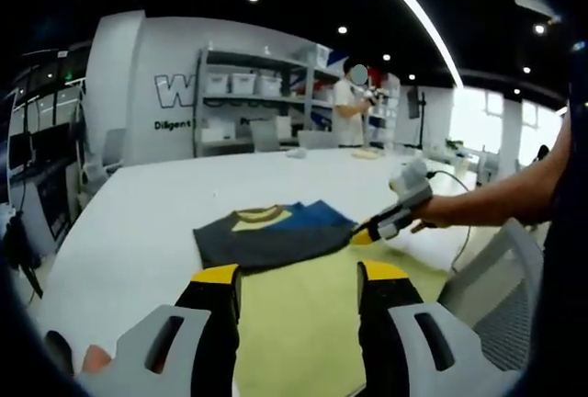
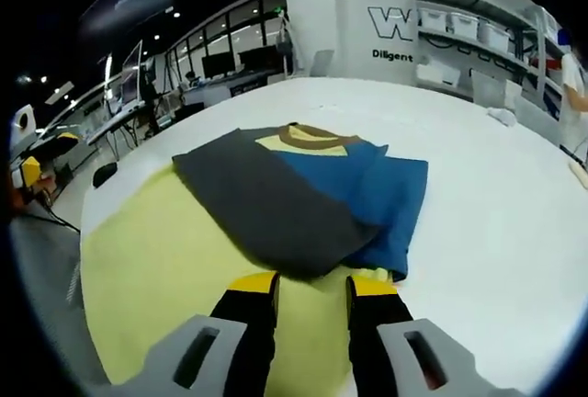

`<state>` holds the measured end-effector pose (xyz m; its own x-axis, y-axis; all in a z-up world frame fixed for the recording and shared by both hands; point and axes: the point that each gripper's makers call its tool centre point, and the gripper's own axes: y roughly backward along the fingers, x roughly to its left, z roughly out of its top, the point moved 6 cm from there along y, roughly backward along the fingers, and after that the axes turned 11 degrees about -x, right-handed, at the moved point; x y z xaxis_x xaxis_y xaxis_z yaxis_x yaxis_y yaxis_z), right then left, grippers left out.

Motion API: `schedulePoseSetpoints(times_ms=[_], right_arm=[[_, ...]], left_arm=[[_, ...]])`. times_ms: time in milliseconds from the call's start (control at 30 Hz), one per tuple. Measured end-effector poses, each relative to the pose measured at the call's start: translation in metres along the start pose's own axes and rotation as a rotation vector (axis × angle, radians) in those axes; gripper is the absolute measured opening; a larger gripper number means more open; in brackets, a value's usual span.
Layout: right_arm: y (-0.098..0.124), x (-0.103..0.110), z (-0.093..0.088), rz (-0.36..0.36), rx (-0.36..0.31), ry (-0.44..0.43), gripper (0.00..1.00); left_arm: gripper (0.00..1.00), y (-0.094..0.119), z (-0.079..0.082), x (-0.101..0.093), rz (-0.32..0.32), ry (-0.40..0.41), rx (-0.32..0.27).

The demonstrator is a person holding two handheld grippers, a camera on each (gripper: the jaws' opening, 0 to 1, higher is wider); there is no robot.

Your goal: Fold the garment on the visible template until the final outline fits inside the template.

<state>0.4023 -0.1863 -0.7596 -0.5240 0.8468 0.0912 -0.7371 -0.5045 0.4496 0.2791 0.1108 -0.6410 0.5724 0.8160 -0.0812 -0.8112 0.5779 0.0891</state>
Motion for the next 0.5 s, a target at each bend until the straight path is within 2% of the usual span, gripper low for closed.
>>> schedulePoseSetpoints(times_ms=[333,500], right_arm=[[-0.0089,0.0042,0.0000,0.051,0.002,0.031,0.24],[-0.0062,0.0074,0.0069,0.065,-0.021,0.044,0.21]], left_arm=[[0.46,-0.0001,-0.0012,0.0002,0.001,0.011,0.005],[0.45,-0.0001,-0.0023,0.0005,0.002,0.018,0.012]])
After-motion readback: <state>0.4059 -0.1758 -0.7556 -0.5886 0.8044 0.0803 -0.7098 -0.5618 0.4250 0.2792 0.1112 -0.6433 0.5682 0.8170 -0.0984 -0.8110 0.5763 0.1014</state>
